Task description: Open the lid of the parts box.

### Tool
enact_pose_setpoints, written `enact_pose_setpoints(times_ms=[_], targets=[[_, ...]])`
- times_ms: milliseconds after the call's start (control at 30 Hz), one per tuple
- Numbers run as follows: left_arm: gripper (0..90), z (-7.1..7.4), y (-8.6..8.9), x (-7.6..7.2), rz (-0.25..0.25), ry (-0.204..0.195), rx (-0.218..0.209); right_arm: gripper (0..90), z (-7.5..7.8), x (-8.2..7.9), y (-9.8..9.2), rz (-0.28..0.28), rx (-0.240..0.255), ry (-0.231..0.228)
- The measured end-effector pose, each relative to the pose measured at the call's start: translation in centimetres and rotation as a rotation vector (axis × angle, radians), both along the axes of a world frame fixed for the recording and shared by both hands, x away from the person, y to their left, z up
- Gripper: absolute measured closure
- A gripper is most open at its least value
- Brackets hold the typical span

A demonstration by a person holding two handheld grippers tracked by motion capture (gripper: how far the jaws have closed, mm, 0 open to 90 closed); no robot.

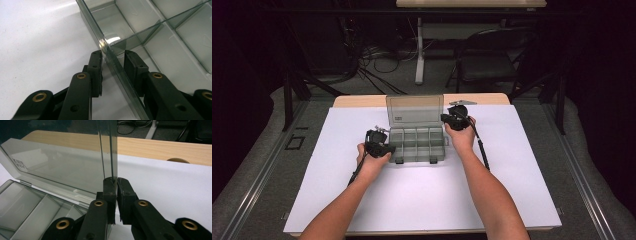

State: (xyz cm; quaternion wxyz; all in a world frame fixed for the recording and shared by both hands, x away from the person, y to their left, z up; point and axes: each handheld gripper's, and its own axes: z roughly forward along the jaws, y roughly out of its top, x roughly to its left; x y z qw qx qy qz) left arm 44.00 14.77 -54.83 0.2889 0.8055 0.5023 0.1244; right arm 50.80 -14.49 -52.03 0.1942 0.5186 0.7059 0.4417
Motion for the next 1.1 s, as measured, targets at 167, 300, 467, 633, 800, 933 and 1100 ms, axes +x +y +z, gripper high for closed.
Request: enact_pose_setpoints(times_ms=[167,300,467,633,800,933,1100], targets=[[68.9,0.0,0.0,0.0,0.001,-0.001,0.000,86.4,-0.1,0.1,0.1,-0.015,-0.004,-0.002],[68.9,0.0,0.0,0.0,0.000,-0.001,0.000,86.6,-0.1,0.2,0.1,-0.019,-0.007,-0.002],[68.9,0.0,0.0,0.0,0.001,-0.002,0.000,86.8,-0.1,0.4,0.2,-0.022,-0.011,0.008],[69.0,0.0,0.0,0.0,0.000,-0.003,0.000,87.0,0.0,0.7,0.4,-0.039,-0.017,0.024],[69.0,0.0,0.0,0.0,0.001,-0.003,0.000,87.1,0.0,1.0,0.6,-0.057,-0.014,0.043],[69.0,0.0,0.0,0.0,0.000,-0.003,0.000,87.3,0.0,1.2,0.7,-0.076,-0.006,0.060],[69.0,0.0,0.0,0.0,0.000,-0.003,-0.001,87.5,-0.1,1.5,0.8,-0.094,0.001,0.070]])
